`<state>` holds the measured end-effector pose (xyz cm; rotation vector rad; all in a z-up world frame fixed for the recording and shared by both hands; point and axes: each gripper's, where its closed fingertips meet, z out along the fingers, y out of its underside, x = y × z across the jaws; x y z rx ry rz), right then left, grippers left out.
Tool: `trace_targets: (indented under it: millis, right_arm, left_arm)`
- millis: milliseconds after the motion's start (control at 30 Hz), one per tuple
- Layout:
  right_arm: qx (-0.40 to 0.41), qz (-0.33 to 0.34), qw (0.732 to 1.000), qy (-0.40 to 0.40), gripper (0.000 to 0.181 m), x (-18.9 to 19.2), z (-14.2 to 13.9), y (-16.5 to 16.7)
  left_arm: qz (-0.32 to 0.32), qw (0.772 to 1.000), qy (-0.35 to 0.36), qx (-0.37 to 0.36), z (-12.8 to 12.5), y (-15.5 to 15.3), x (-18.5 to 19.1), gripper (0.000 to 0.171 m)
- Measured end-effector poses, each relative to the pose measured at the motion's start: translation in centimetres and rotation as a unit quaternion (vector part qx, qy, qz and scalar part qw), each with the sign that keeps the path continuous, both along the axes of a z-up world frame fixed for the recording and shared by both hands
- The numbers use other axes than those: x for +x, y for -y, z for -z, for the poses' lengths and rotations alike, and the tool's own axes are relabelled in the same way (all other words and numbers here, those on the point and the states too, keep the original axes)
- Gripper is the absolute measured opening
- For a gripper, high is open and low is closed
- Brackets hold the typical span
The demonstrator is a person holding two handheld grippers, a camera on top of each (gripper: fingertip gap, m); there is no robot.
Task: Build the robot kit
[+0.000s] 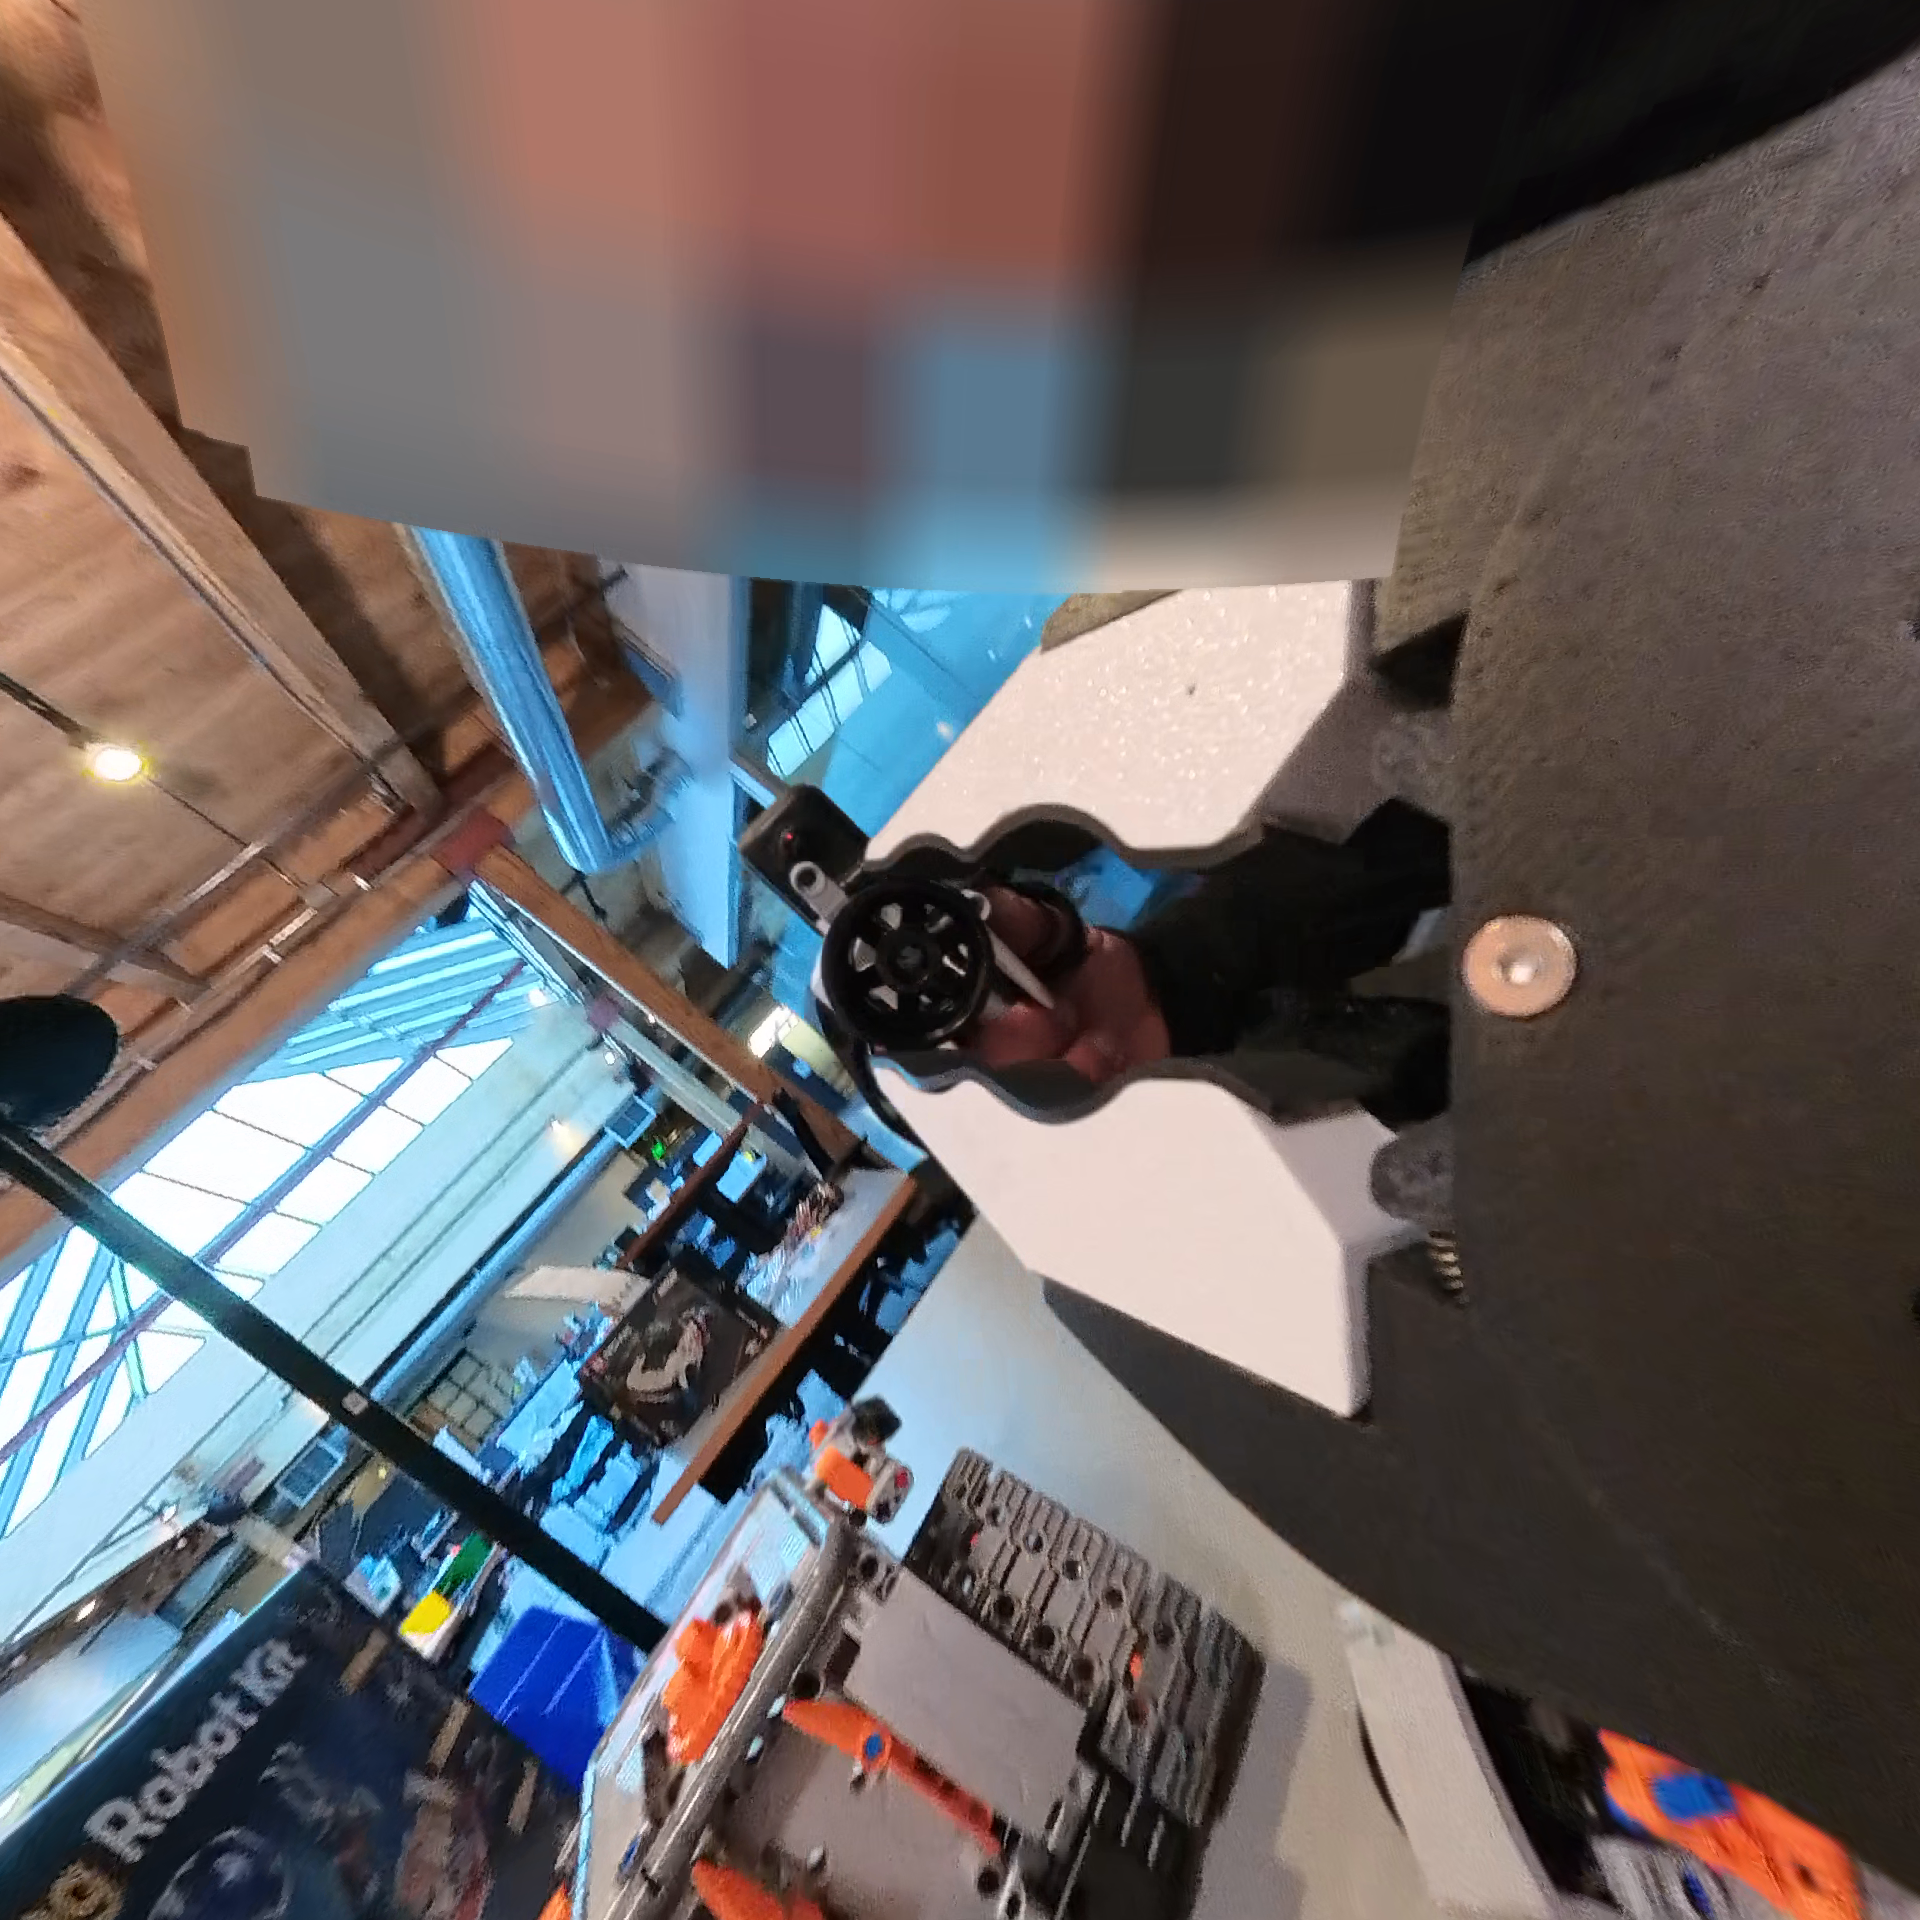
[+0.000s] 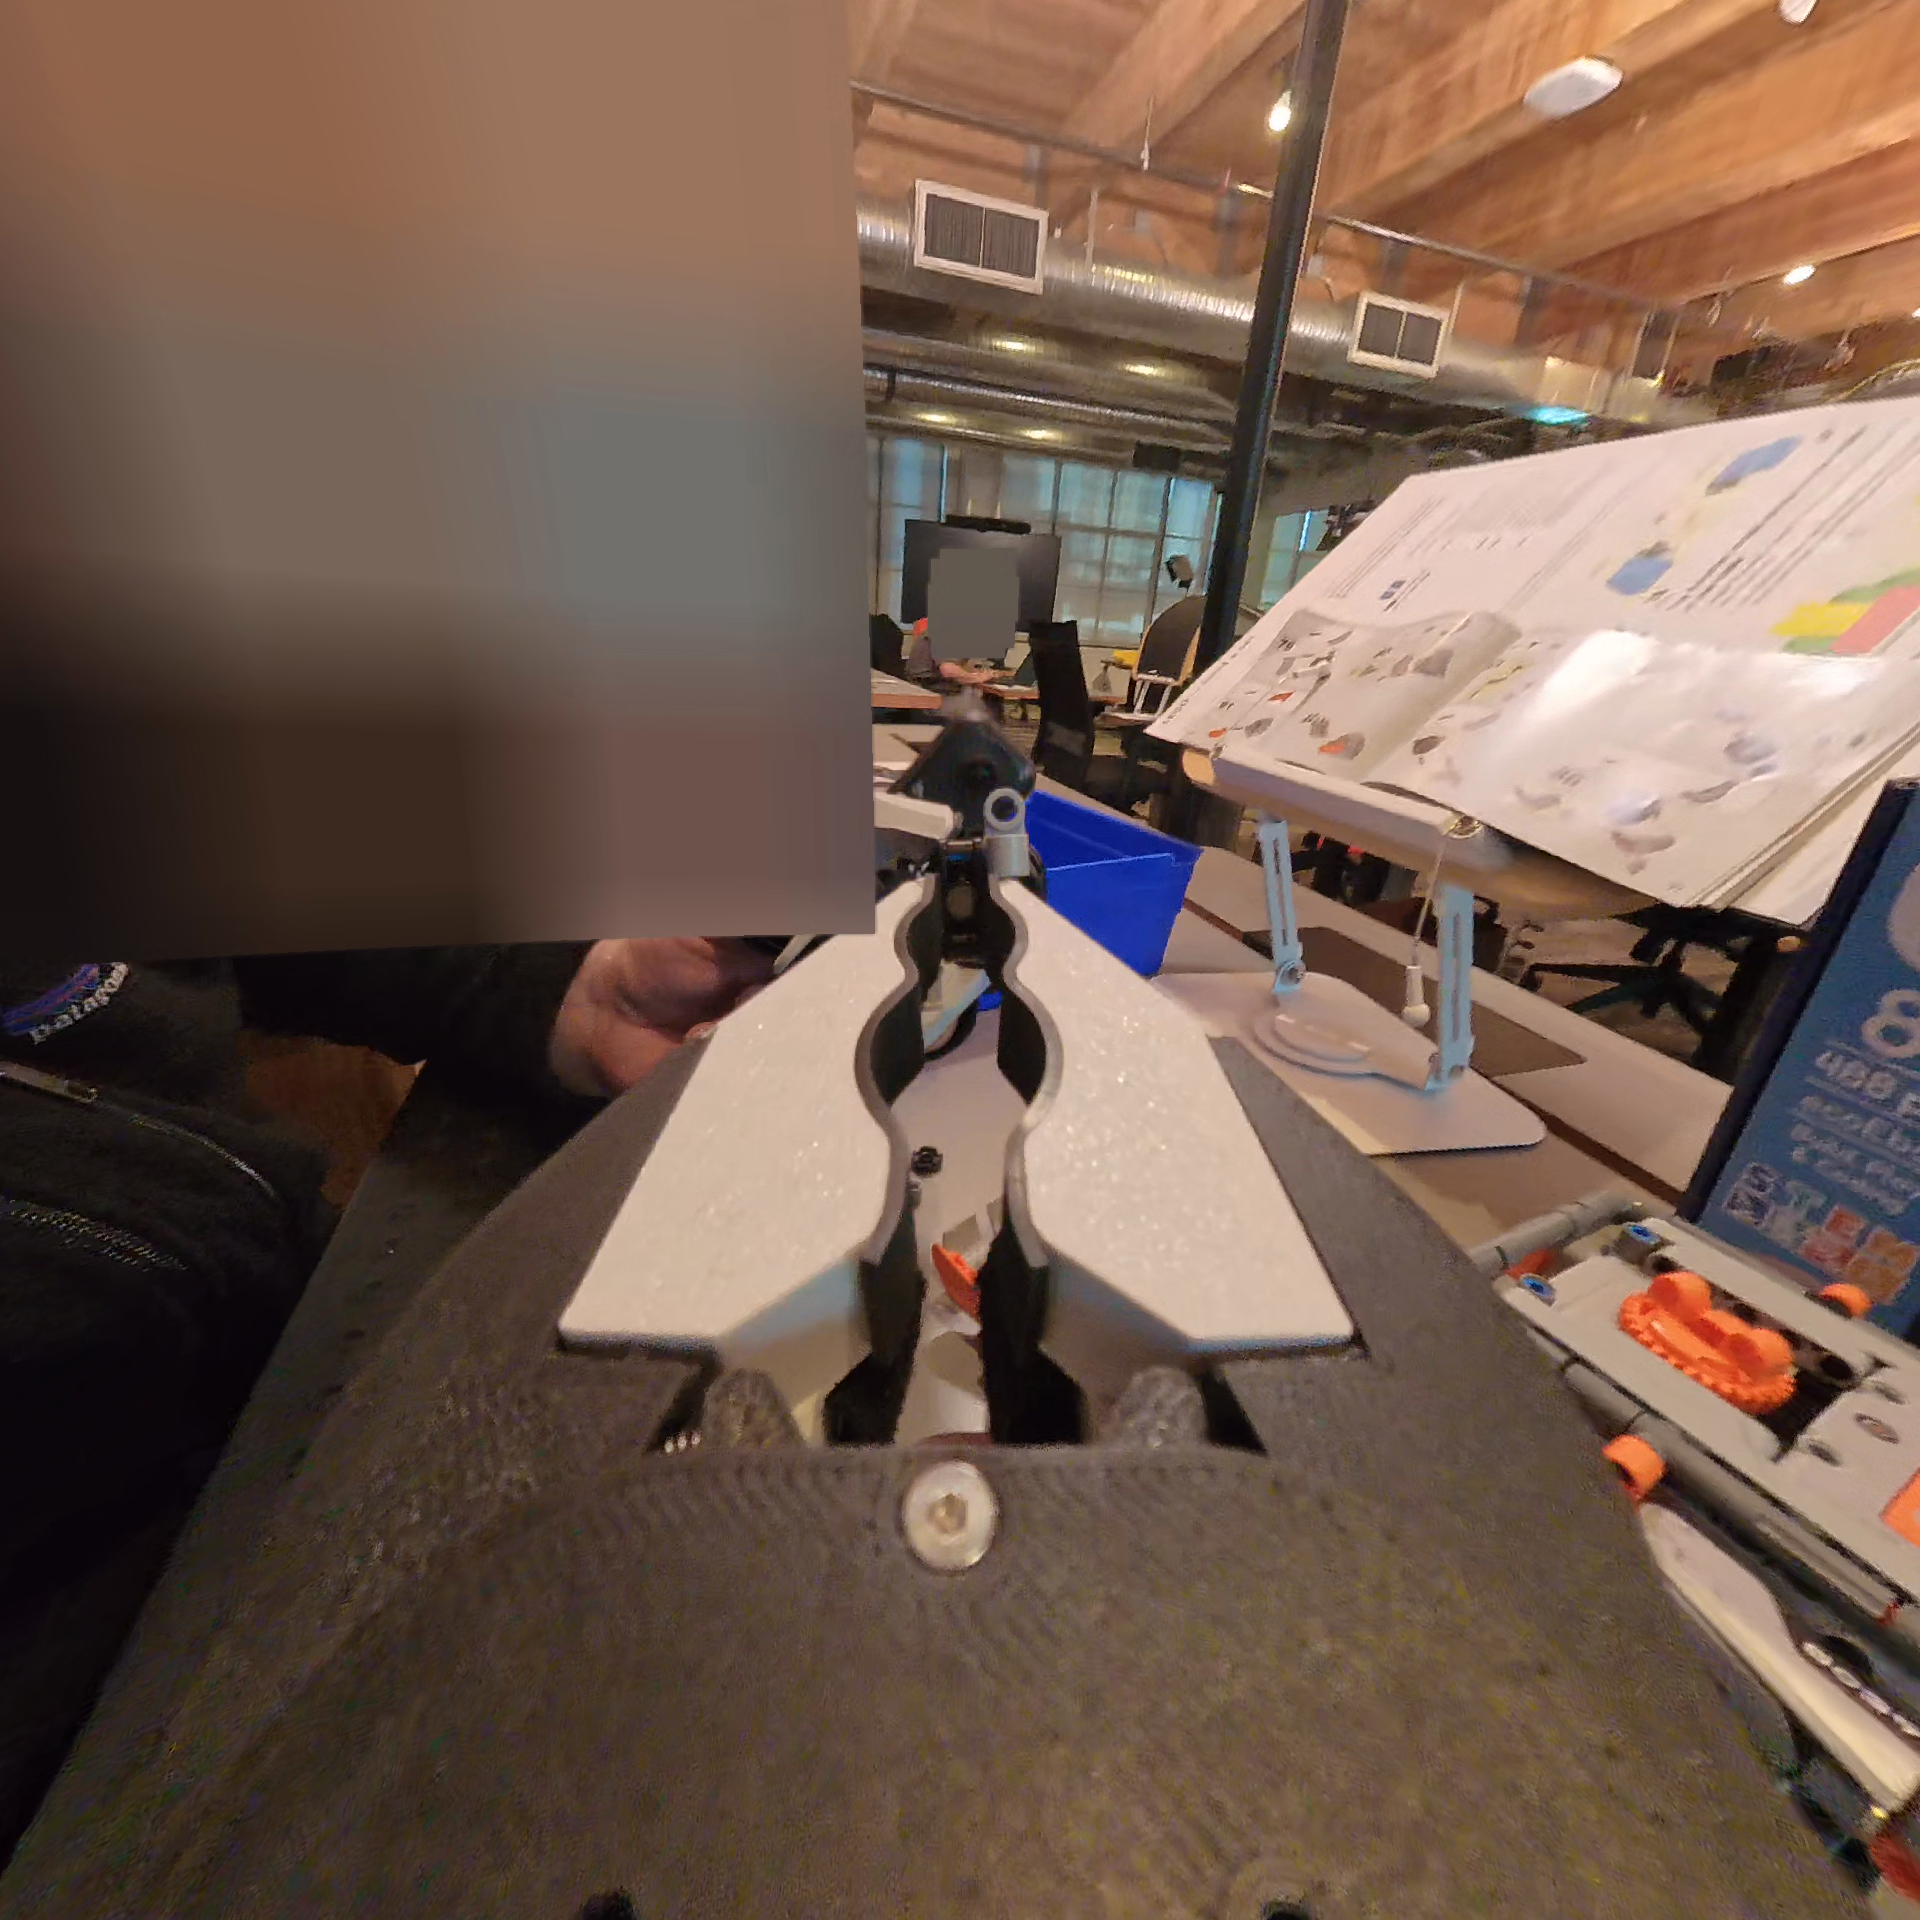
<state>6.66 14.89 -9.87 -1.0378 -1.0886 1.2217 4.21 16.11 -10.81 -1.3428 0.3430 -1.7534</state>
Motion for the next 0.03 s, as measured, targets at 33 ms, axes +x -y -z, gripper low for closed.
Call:
trace_targets:
  millis: [33]
  right_arm:
    - [0.003, 0.004, 1.0, -0.003, 0.004, 0.17, -0.19, -0.03]
  left_arm:
    - [0.008, 1.0, 0.013, -0.009, 0.03, -0.09, 0.23, 0.03]
